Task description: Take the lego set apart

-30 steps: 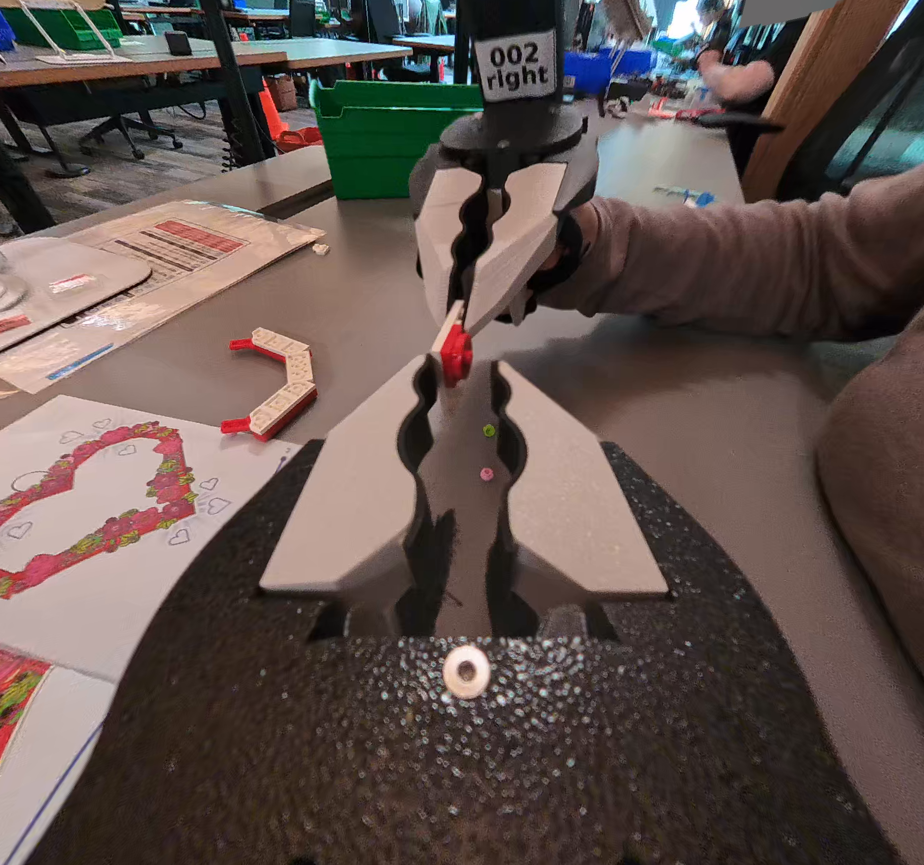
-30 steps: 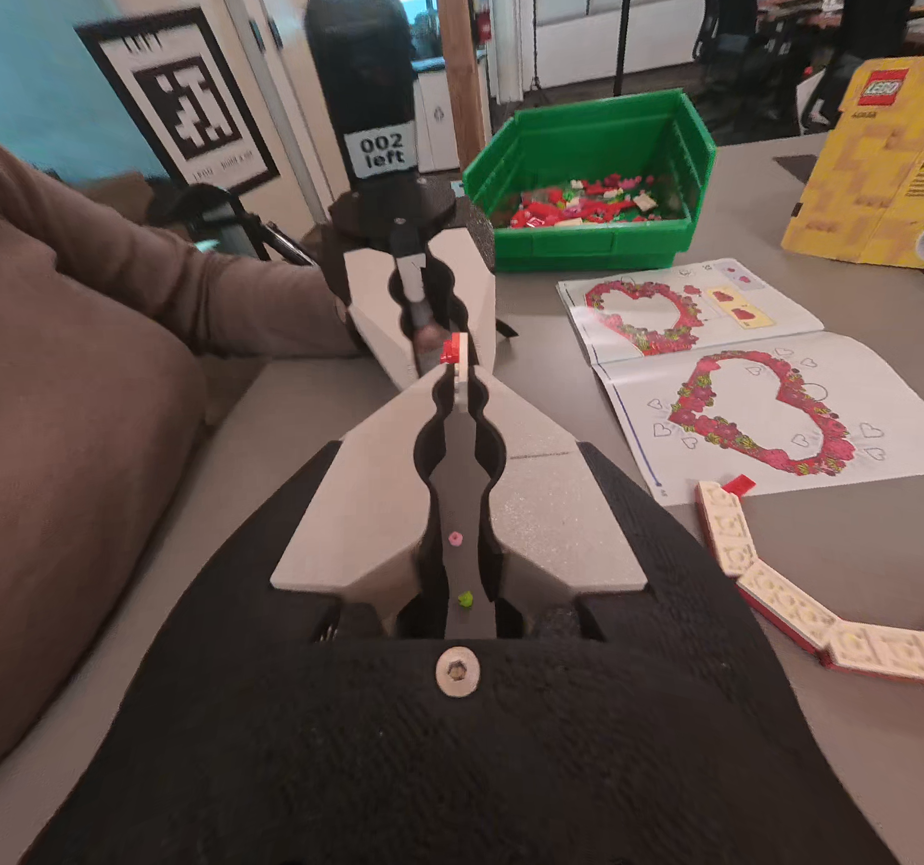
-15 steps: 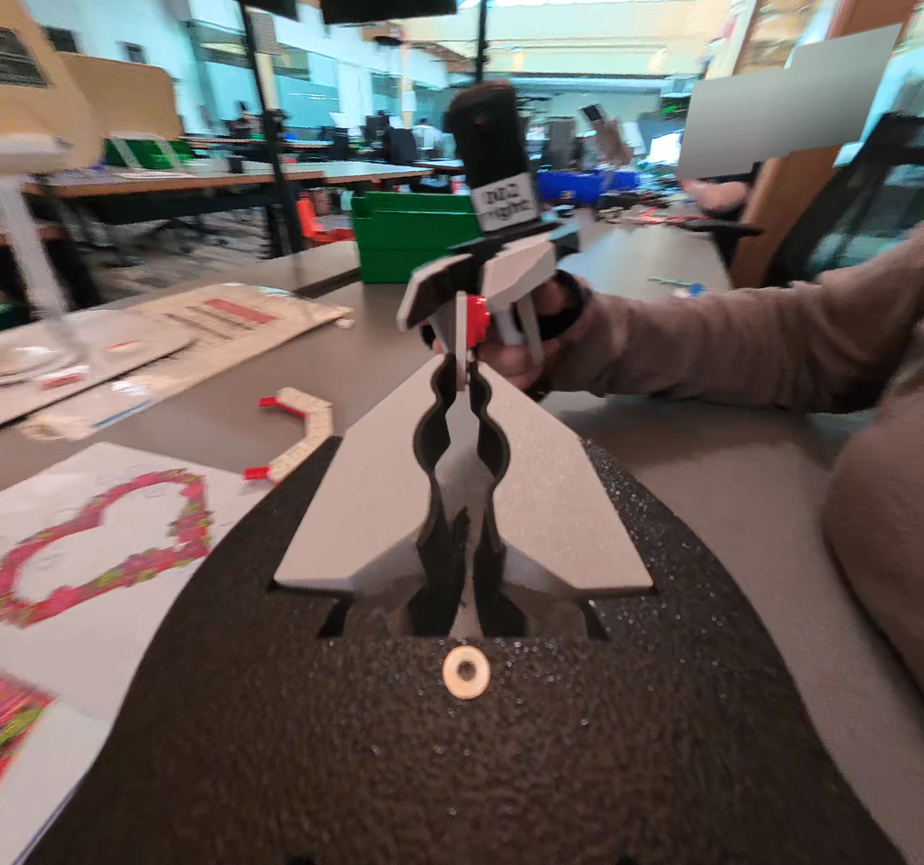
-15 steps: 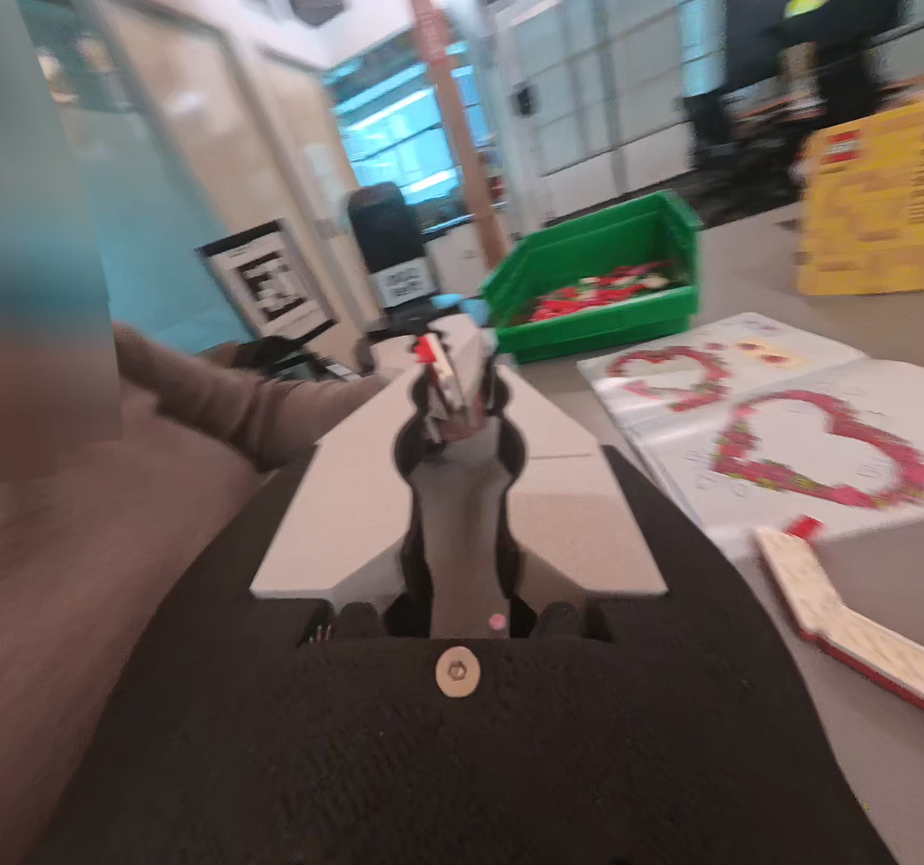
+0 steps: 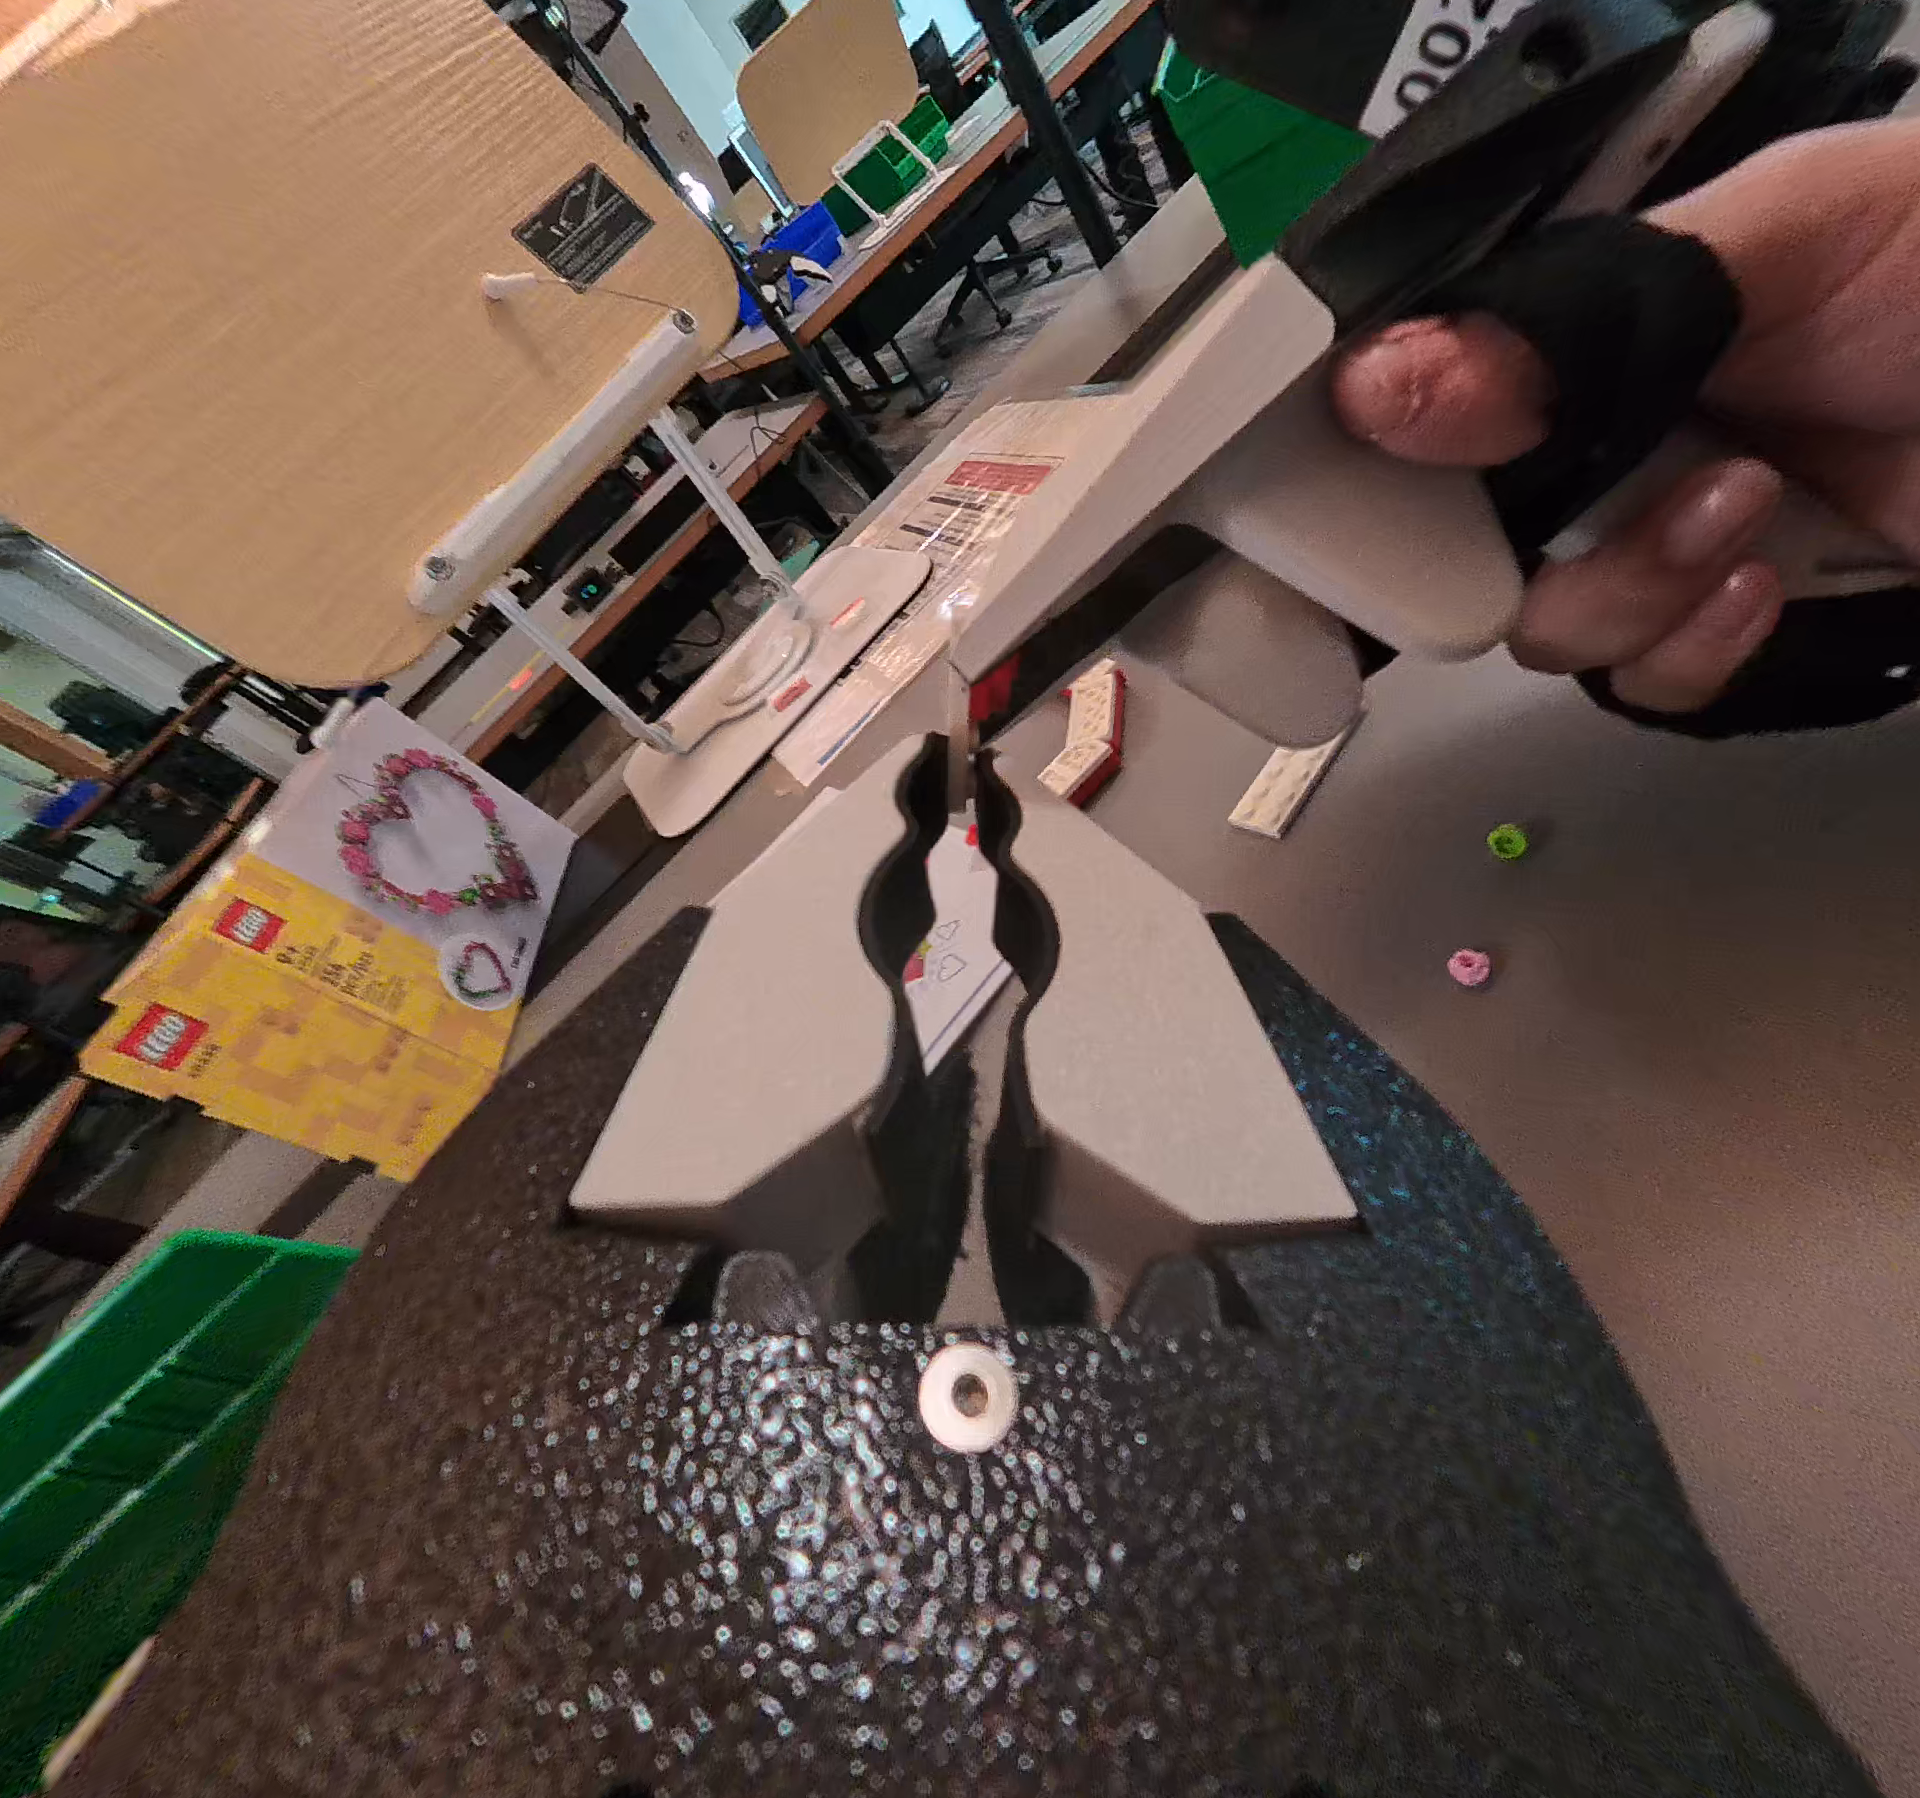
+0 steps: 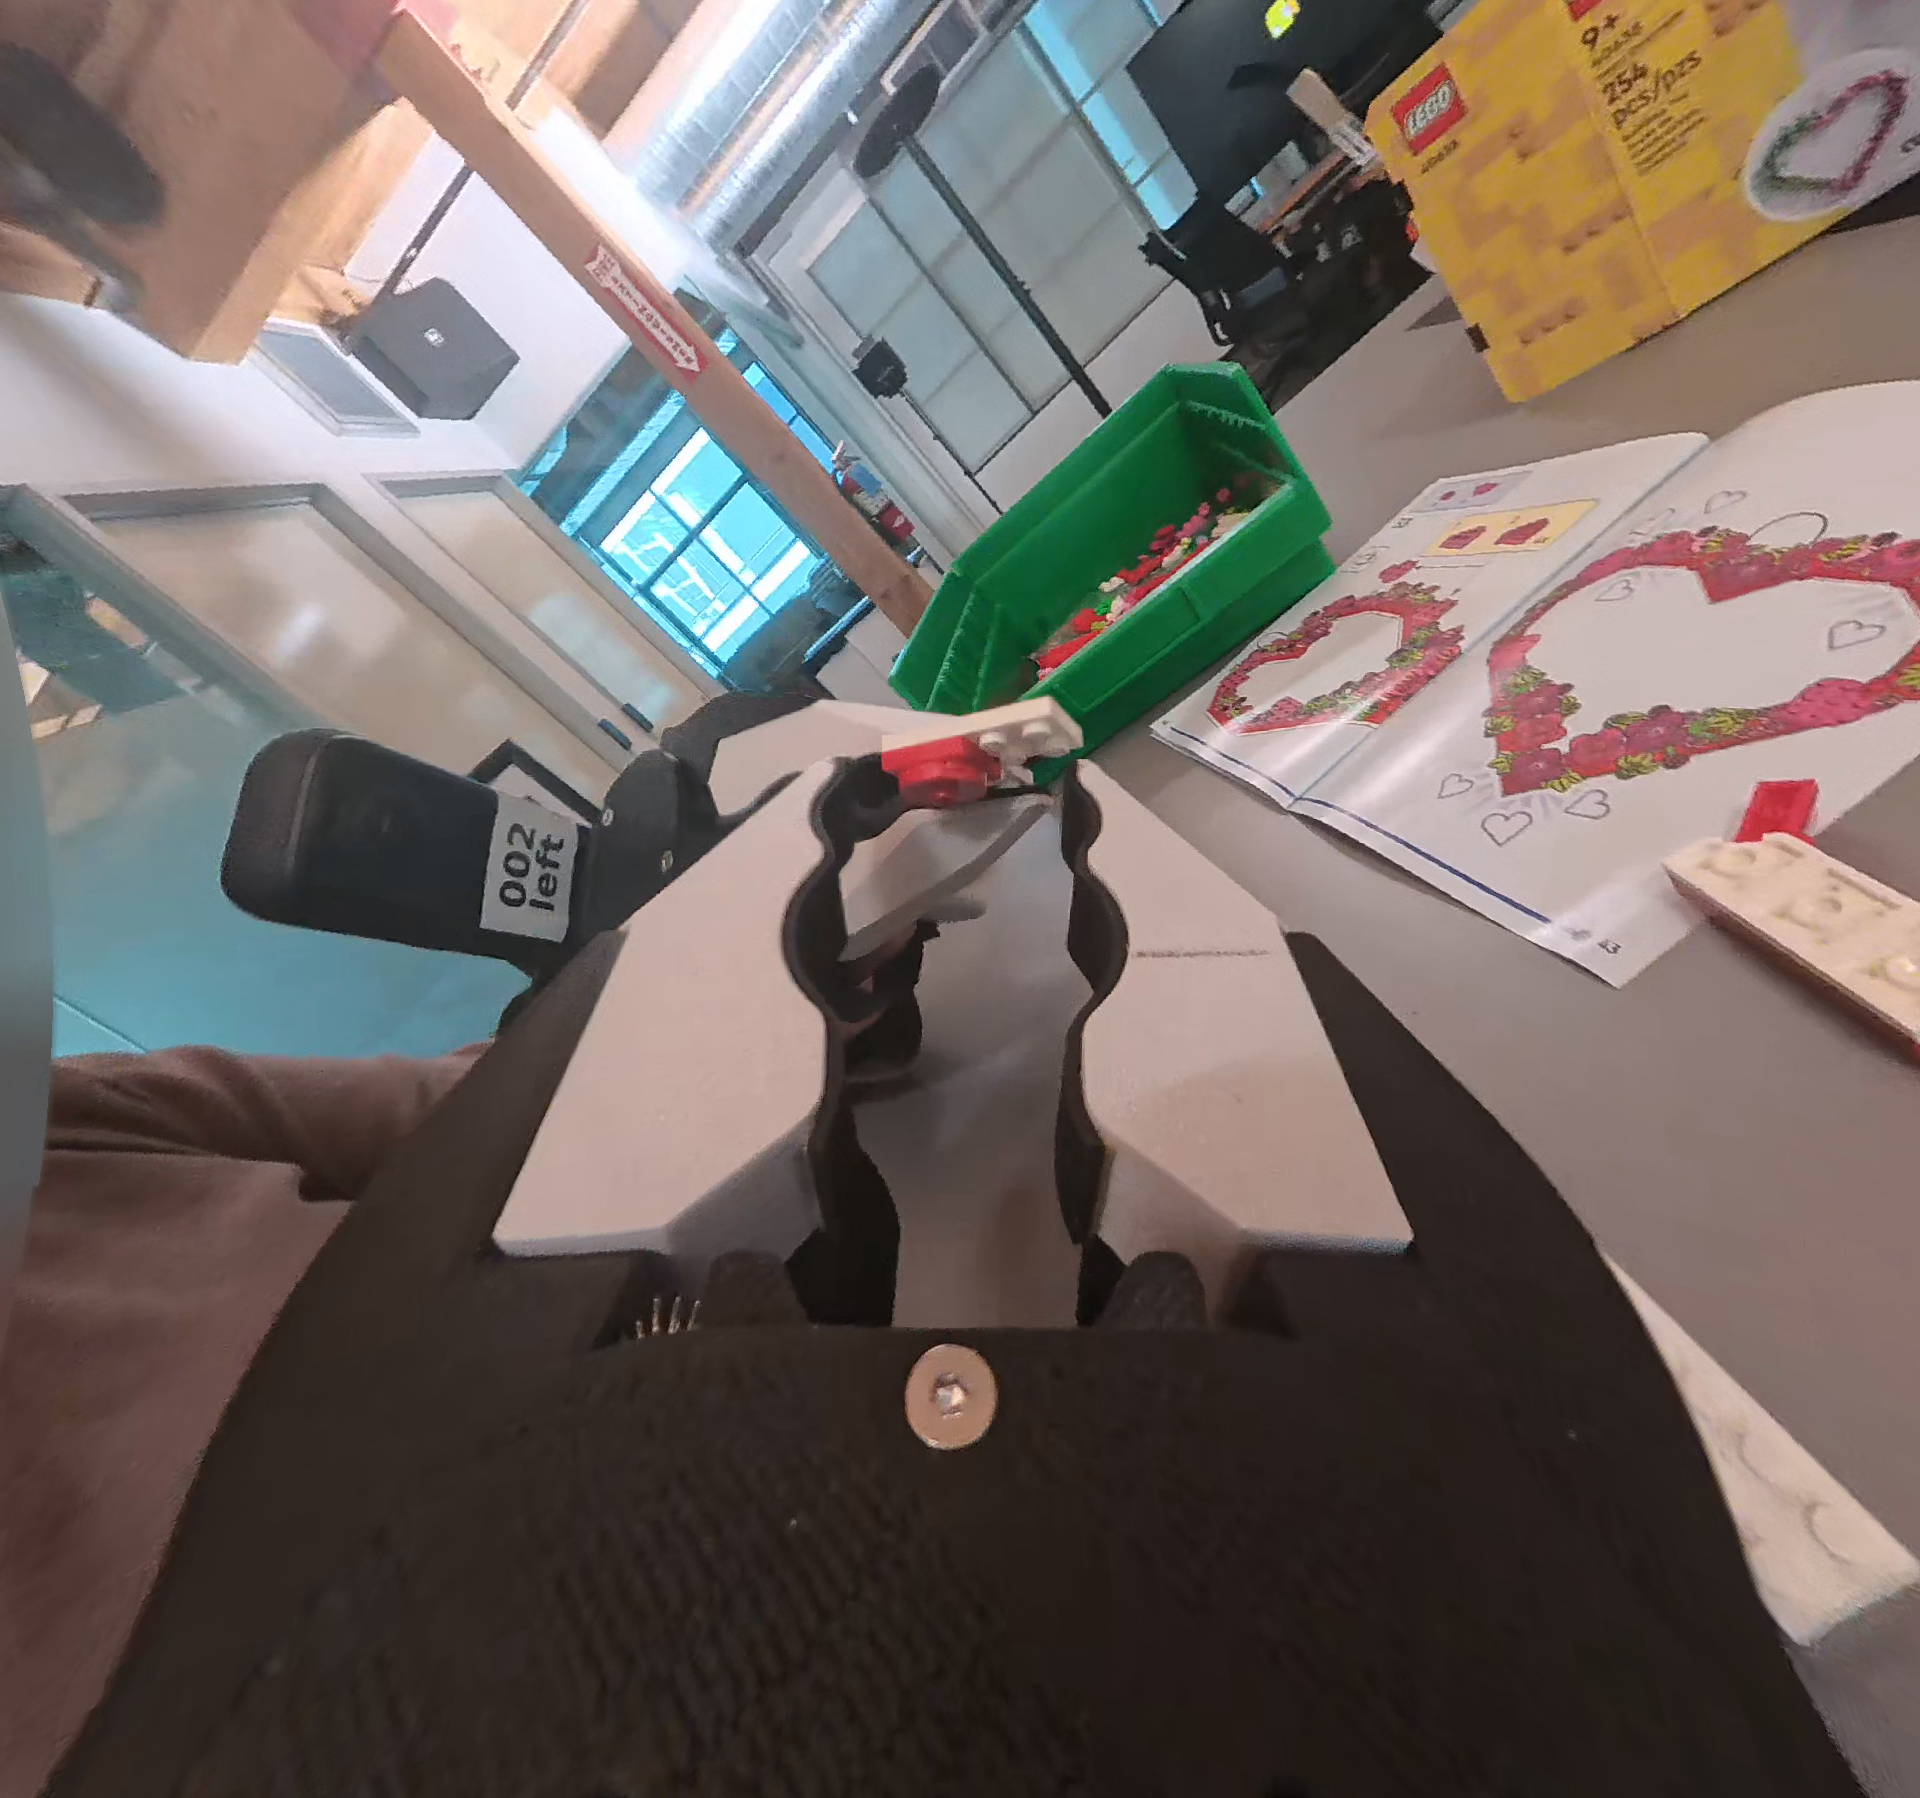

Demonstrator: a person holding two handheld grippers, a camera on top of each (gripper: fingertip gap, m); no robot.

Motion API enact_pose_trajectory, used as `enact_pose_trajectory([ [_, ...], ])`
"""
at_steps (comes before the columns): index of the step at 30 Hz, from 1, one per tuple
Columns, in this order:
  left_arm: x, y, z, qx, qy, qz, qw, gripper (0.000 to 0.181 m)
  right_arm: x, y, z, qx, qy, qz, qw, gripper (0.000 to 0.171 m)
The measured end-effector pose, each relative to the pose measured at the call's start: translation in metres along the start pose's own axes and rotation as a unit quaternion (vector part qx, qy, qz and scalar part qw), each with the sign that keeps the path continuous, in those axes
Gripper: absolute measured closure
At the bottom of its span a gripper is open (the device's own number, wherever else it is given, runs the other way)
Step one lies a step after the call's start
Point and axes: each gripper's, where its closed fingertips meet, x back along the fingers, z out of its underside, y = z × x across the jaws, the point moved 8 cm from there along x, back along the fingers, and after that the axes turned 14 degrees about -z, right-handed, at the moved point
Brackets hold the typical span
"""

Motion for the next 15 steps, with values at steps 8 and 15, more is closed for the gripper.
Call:
enact_pose_trajectory([
  [8,0.005,0.004,-0.004,0.021,-0.023,0.04,0.999,0.179,0.0,0.006,-0.003,0.066,0.052,-0.028,0.996,0.151],
  [15,0.004,-0.004,0.007,-0.013,-0.009,0.082,0.997,0.178,0.008,-0.001,-0.003,0.11,0.196,-0.029,0.974,0.157],
])
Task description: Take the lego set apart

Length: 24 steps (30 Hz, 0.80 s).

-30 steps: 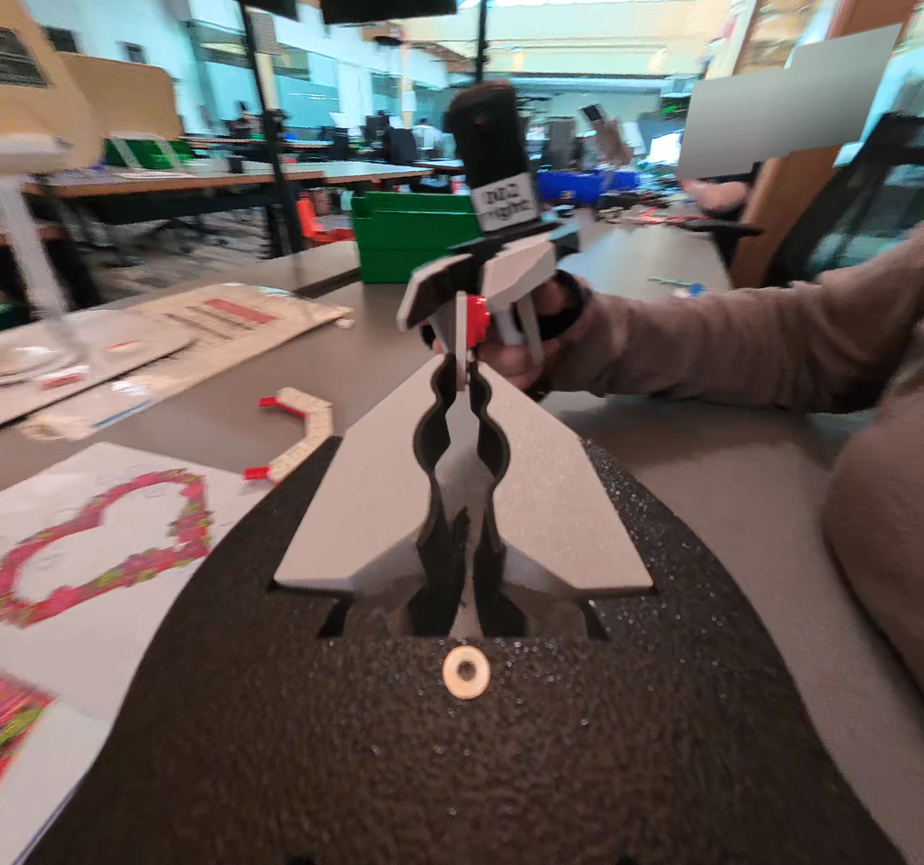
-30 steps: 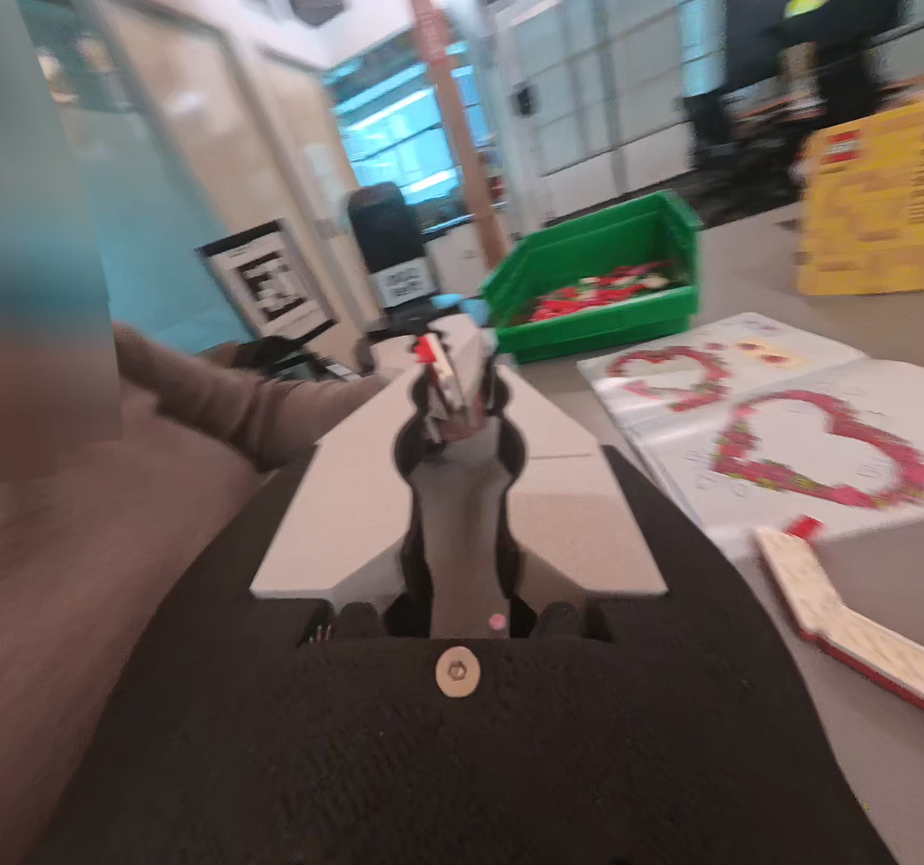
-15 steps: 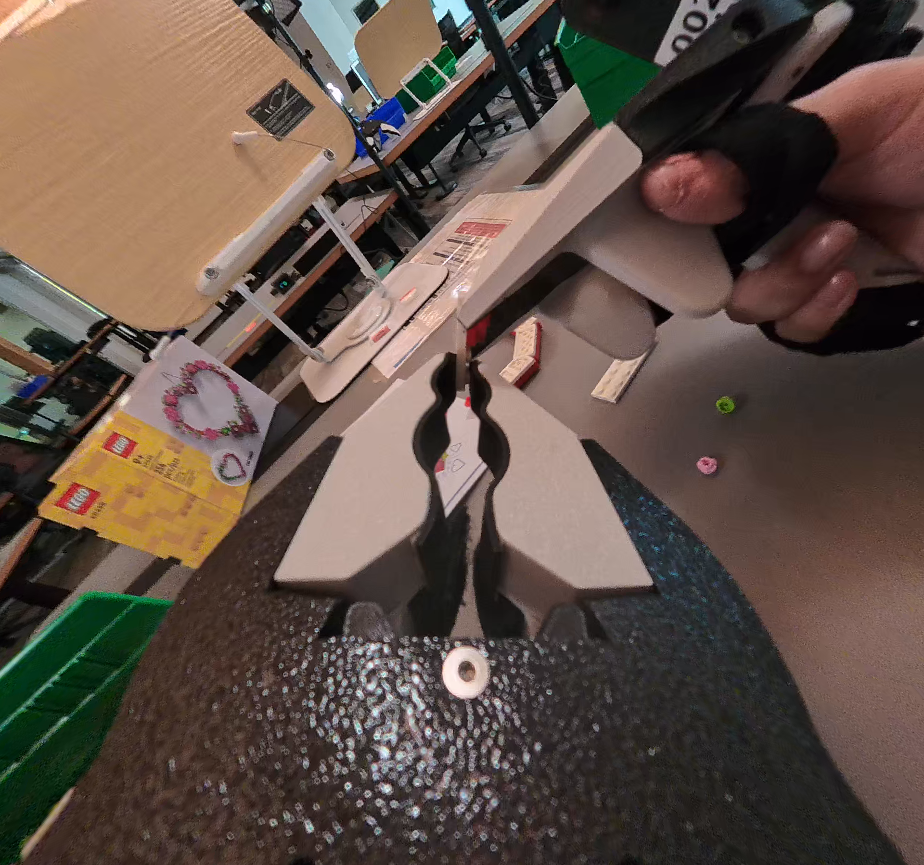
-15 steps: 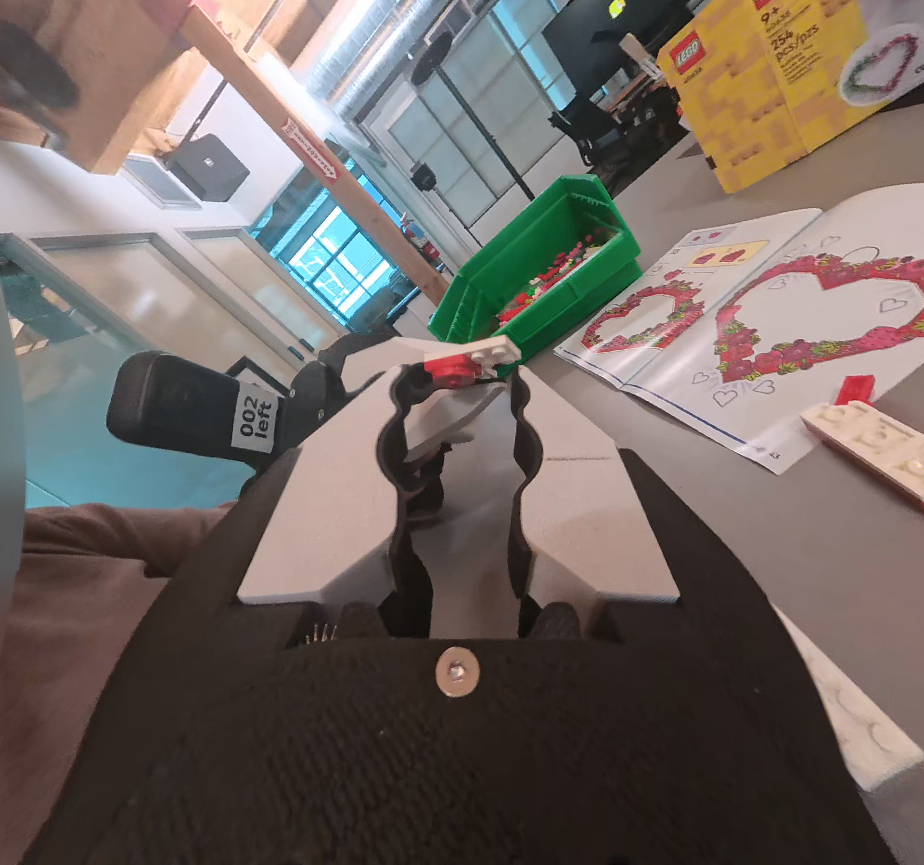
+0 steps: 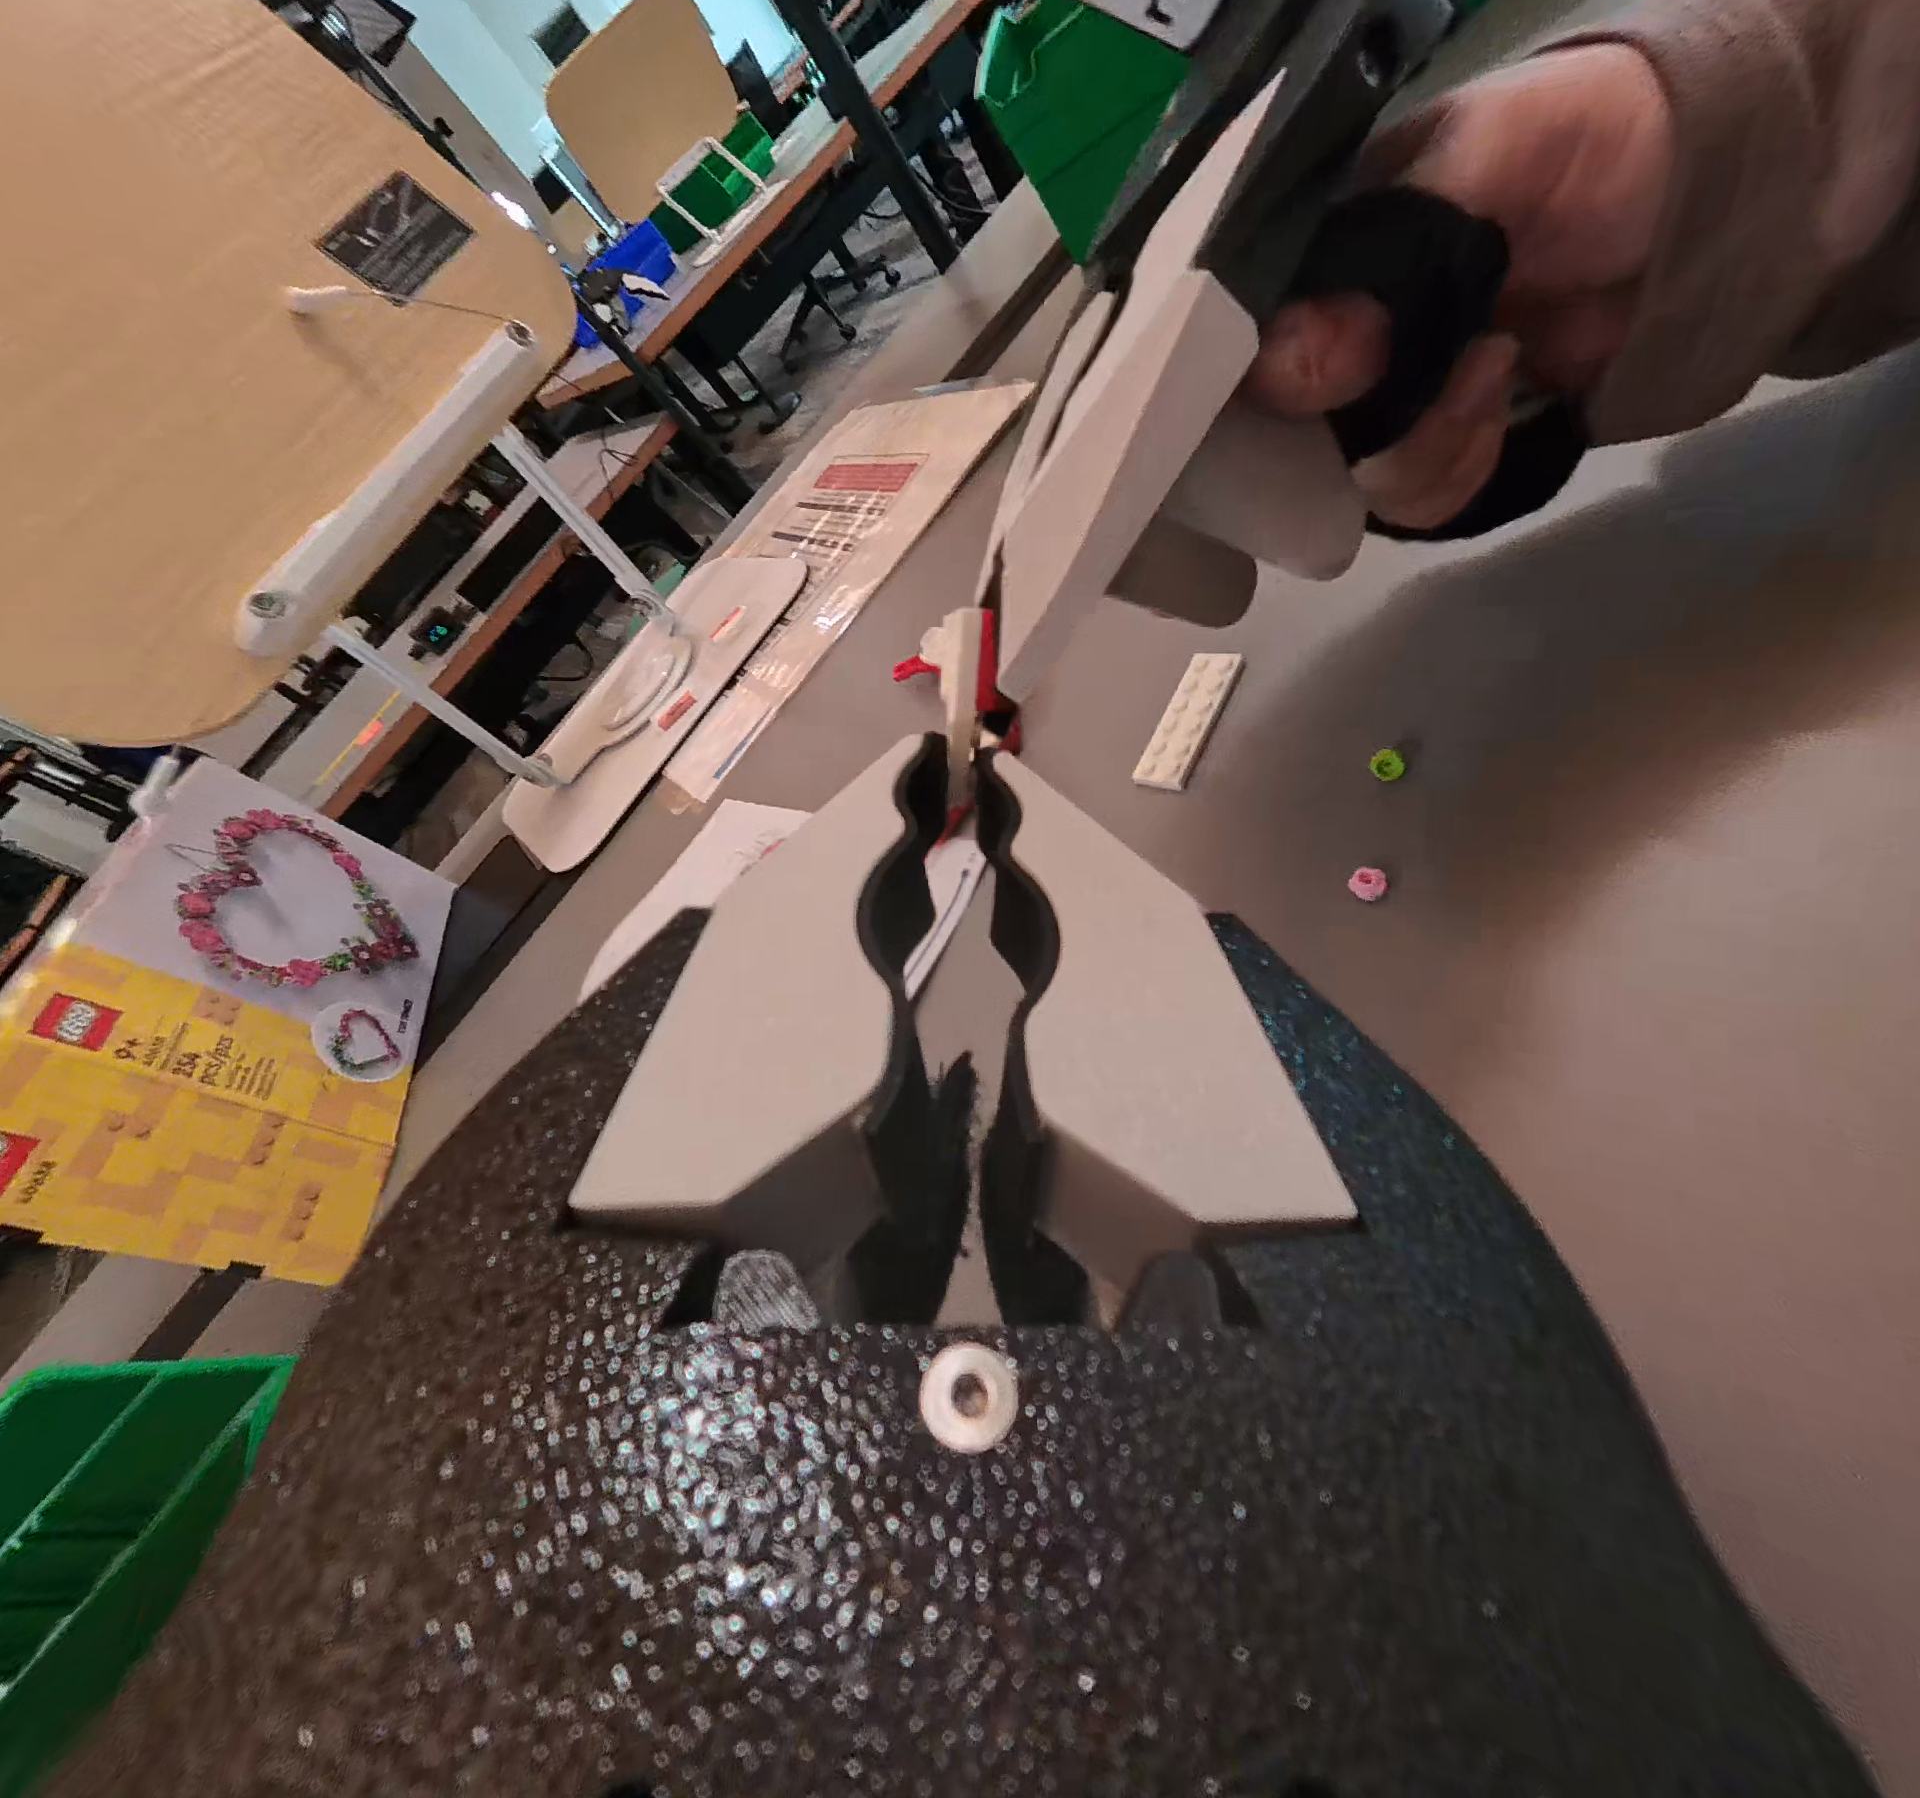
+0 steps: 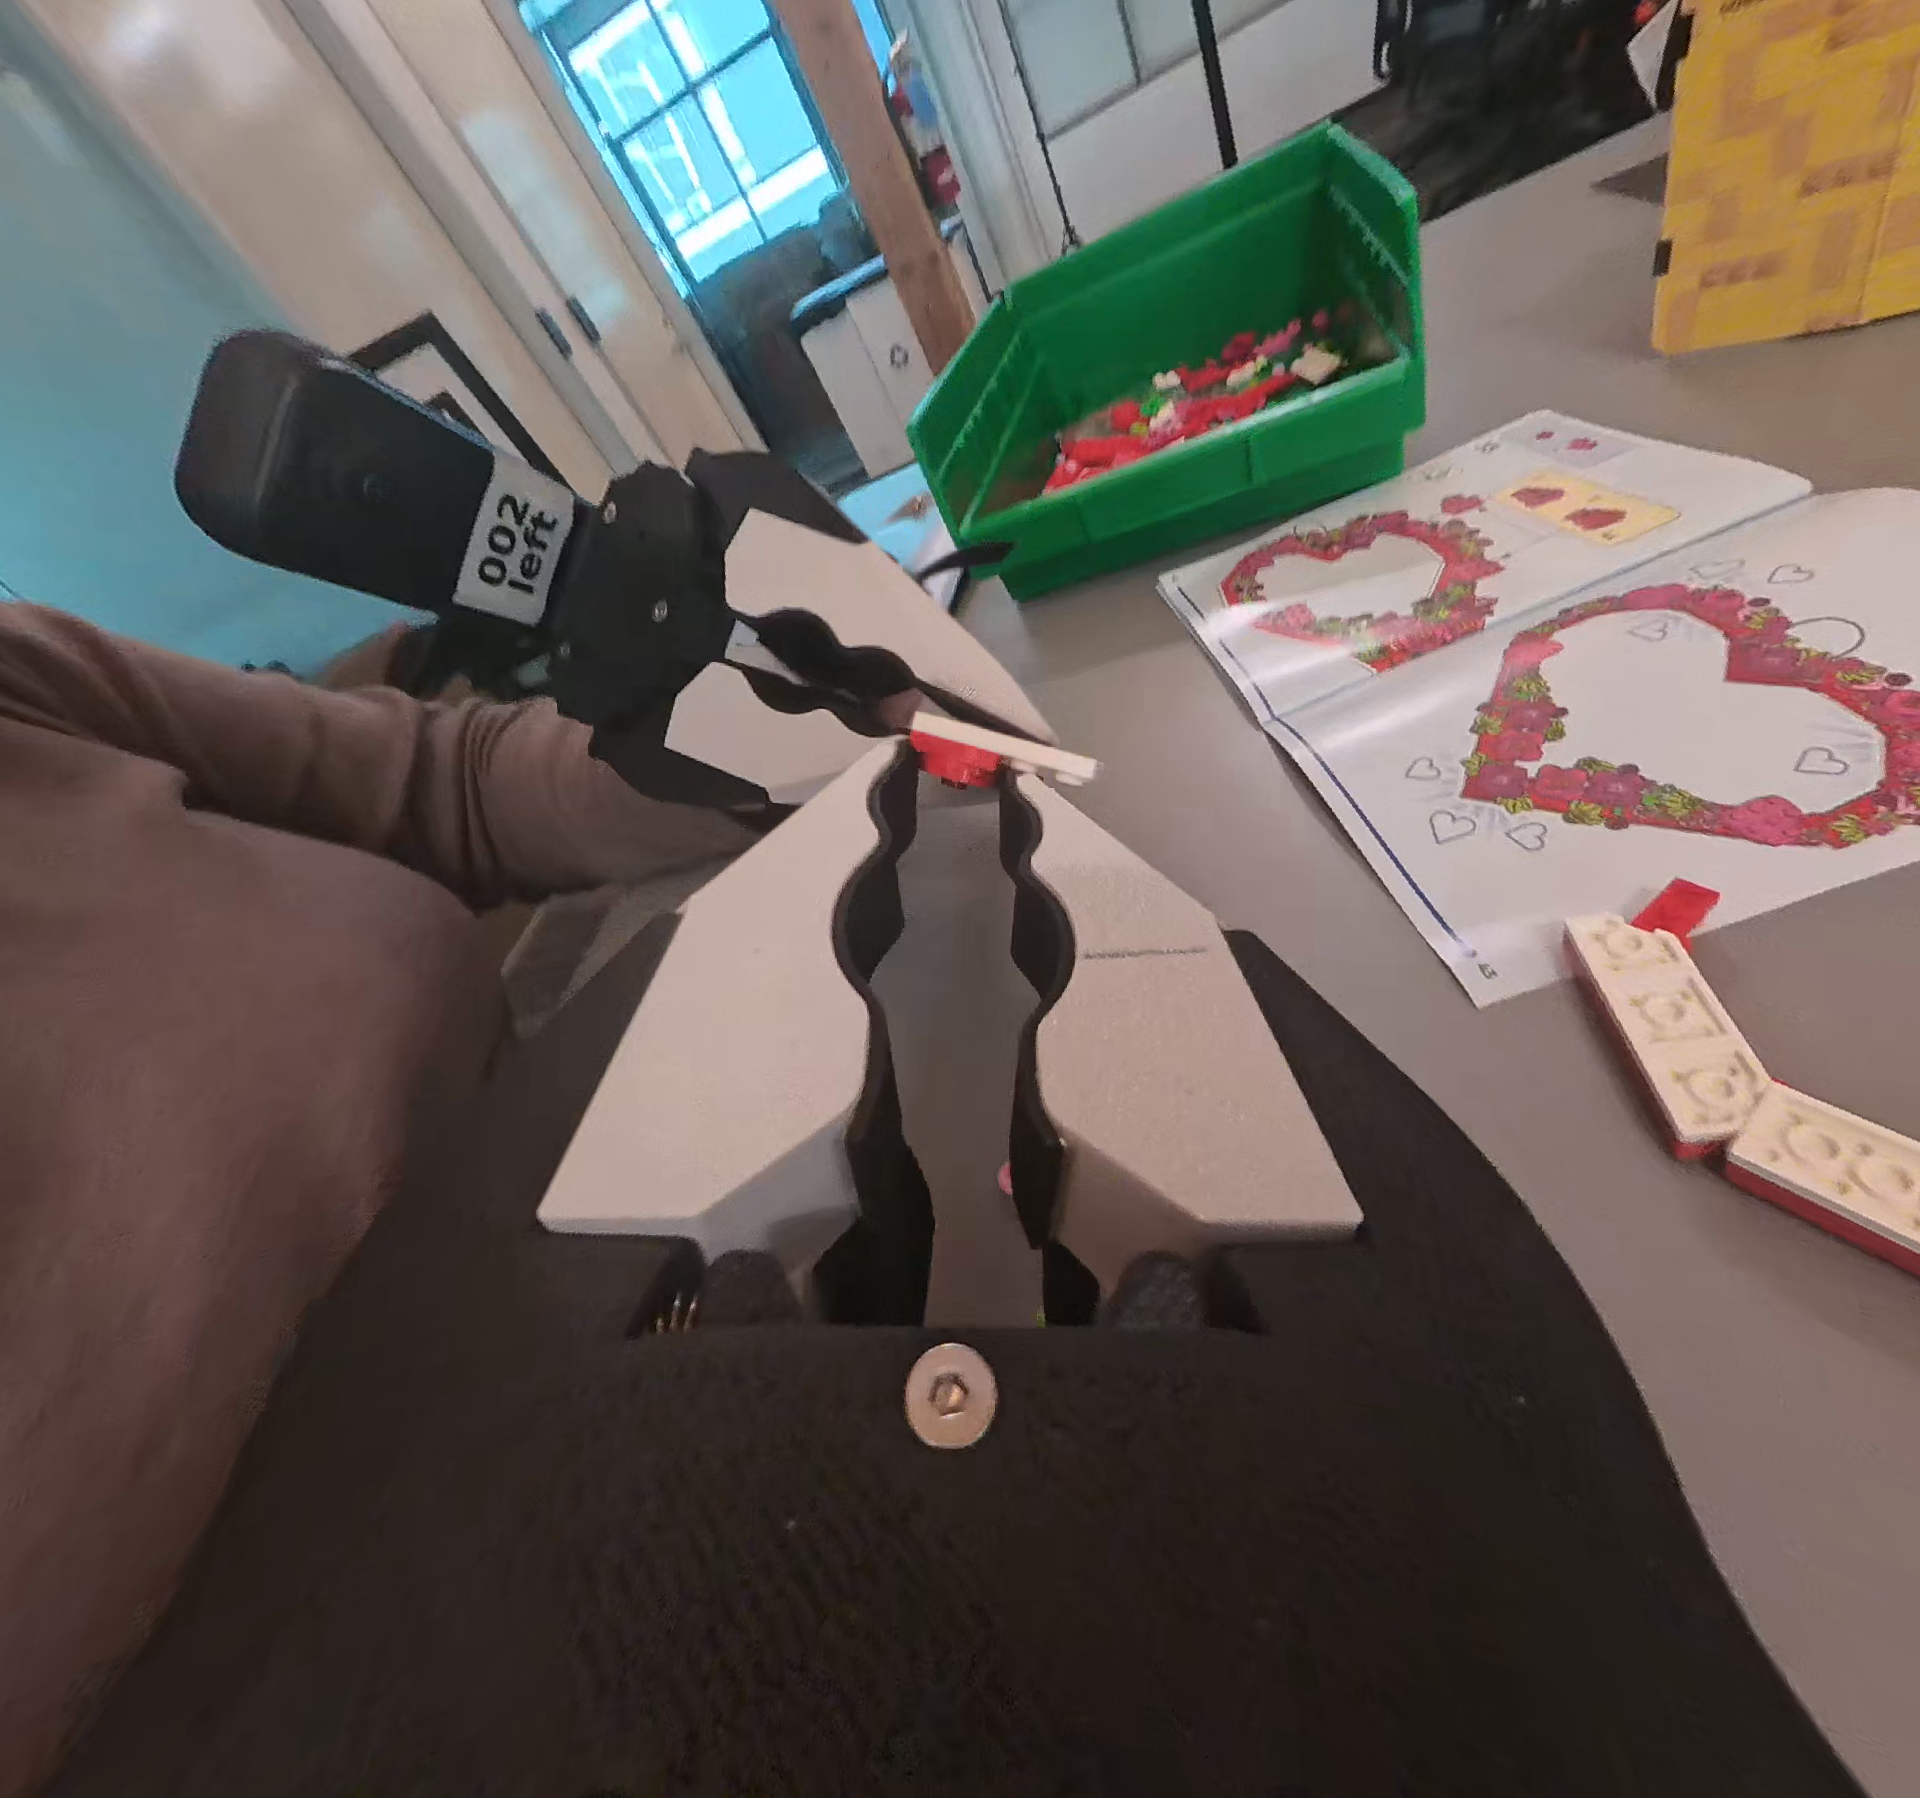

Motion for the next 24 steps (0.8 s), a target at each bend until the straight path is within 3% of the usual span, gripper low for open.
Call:
enact_pose_trajectory([
  [7,-0.004,-0.006,0.006,0.013,0.02,0.032,0.999,0.179,0.0,-0.004,0.009,0.037,0.077,0.025,0.996,0.157],
  [12,-0.008,-0.007,0.011,0.033,0.041,0.028,0.998,0.178,0.0,-0.006,0.014,0.023,0.072,0.014,0.997,0.157],
  [16,-0.01,-0.004,0.016,0.048,0.062,0.024,0.997,0.178,0.003,-0.01,0.019,0.035,0.13,0.058,0.989,0.156],
  [19,-0.012,-0.005,0.019,0.054,0.072,0.032,0.995,0.178,0.001,-0.014,0.028,0.028,0.184,0.078,0.979,0.137],
  [22,-0.014,-0.006,0.021,0.065,0.078,0.035,0.994,0.179,-0.002,-0.014,0.027,-0.01,0.156,0.065,0.985,0.122],
  [24,-0.013,-0.005,0.02,0.069,0.073,0.023,0.995,0.179,-0.002,-0.014,0.02,-0.067,0.081,0.041,0.994,0.128],
])
